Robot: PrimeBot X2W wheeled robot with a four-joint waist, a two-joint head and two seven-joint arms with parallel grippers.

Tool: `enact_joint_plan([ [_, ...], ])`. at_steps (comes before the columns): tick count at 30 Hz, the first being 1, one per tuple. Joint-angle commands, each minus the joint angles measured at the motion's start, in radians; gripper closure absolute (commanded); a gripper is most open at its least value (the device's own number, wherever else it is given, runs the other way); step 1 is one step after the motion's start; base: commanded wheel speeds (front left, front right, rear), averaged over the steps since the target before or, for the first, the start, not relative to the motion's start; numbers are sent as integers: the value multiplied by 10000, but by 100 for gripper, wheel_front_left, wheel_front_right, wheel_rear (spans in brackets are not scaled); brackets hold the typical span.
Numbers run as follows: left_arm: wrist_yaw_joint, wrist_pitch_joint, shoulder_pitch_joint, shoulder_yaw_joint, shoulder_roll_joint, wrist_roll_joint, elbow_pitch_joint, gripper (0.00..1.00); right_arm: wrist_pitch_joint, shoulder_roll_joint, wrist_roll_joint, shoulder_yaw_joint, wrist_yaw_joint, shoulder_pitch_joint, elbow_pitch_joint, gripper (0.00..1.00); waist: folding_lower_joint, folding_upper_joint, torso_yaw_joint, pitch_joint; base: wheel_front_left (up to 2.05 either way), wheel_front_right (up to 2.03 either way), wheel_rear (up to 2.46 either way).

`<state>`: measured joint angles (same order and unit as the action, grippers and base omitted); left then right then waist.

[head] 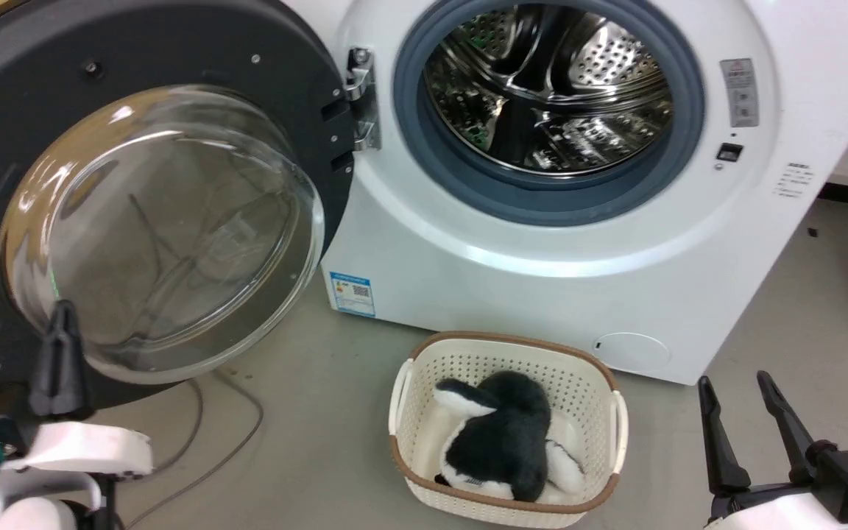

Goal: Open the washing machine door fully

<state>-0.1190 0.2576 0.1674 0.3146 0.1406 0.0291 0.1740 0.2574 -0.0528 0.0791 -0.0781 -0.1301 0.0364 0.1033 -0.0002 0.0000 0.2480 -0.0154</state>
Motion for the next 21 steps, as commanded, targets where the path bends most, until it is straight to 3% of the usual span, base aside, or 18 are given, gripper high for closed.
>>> enact_joint_plan([
  [1,-54,42,-185,-148,-78,31,-154,87,44,25,44,-20,-6,128,-48,0,2,0,-172,137,0,0,0],
  [2,-65,42,-279,-289,-118,63,-246,58,44,25,61,-16,-6,155,-64,0,2,0,-239,174,0,0,0],
  [3,-72,42,-367,-410,-140,73,-337,0,44,25,75,-22,-6,180,-83,0,2,0,-305,208,0,0,0],
  [21,-111,42,-1686,-2087,-690,450,-1049,0,44,25,140,-21,-6,405,-435,0,2,0,-1782,396,0,0,0],
])
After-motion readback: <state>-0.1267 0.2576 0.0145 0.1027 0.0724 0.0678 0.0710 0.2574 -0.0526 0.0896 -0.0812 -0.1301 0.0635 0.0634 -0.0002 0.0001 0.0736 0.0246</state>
